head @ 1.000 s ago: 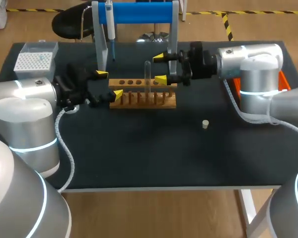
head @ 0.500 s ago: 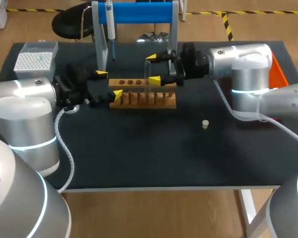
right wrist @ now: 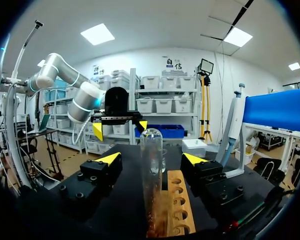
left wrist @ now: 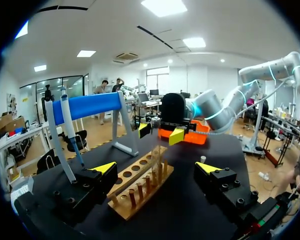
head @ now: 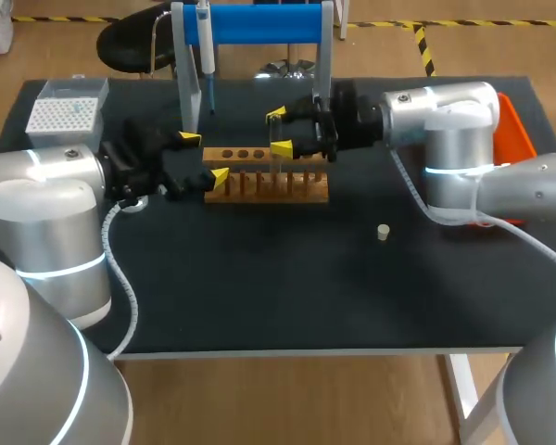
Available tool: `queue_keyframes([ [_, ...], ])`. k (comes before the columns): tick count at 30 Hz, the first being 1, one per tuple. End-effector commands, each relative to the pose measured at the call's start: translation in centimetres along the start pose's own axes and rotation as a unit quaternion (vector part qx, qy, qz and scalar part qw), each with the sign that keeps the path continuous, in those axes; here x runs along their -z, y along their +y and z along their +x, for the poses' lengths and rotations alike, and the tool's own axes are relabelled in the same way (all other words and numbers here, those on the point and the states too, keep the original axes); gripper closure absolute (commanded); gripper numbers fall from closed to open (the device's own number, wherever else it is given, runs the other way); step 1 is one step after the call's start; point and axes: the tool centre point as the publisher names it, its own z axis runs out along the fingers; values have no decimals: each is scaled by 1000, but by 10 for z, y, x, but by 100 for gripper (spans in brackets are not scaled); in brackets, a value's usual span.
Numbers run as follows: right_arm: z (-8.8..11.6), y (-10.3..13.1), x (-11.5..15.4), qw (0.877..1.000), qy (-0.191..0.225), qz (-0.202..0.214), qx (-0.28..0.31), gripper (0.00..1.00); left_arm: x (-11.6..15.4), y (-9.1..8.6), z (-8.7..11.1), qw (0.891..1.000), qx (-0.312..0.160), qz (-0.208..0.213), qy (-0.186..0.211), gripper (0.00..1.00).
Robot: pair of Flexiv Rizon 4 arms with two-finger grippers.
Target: Invert the test tube, pick up the pipette, mount the tip to pipette, aspirate from beaker and dispense into the tube, eject the tip, return the pipette, and cap with the stopper.
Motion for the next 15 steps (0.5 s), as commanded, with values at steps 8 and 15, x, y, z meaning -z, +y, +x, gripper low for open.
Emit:
queue_keyframes([
  [8,-2,0,-5,1000,2,-6,-16,53,-2,1,0,1000,0,1,-2,0],
  [15,0,0,-7,1000,5,-8,-19,54,-2,1,0,1000,0,1,-2,0],
])
